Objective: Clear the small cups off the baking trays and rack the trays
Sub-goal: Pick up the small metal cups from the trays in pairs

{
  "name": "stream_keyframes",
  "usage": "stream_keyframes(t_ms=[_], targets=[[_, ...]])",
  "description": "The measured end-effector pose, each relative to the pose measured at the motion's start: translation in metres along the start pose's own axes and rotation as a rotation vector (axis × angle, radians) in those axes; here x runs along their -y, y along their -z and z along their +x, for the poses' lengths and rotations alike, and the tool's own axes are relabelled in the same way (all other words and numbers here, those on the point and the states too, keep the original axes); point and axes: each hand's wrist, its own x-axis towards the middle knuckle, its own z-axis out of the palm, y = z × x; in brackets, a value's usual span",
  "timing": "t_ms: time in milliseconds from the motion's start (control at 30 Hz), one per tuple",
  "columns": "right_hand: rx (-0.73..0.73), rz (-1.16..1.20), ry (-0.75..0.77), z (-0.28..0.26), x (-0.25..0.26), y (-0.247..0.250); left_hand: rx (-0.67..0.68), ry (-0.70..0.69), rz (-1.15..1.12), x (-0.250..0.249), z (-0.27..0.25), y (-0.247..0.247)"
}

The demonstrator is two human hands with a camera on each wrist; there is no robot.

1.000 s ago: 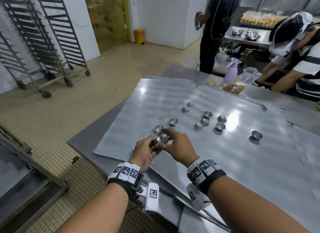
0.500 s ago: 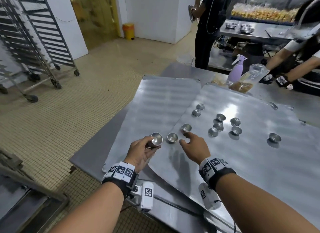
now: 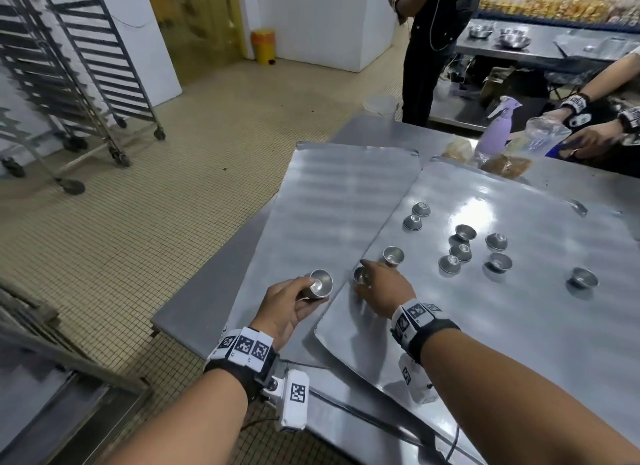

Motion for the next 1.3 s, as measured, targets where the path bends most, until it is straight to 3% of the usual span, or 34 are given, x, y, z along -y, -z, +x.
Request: stream_keyframes(t_ms=[733,1300], targets=[[-0.055,0.021,-0.074,-0.049,-0.069,0.006,0.102,0.046,0.036,0.022,-0.004,-0.071],[-0.125,0.158,-0.195,-0.126,-0.149,0.050,0.073,0.018,0.240,0.091,-0.024,-0.140]])
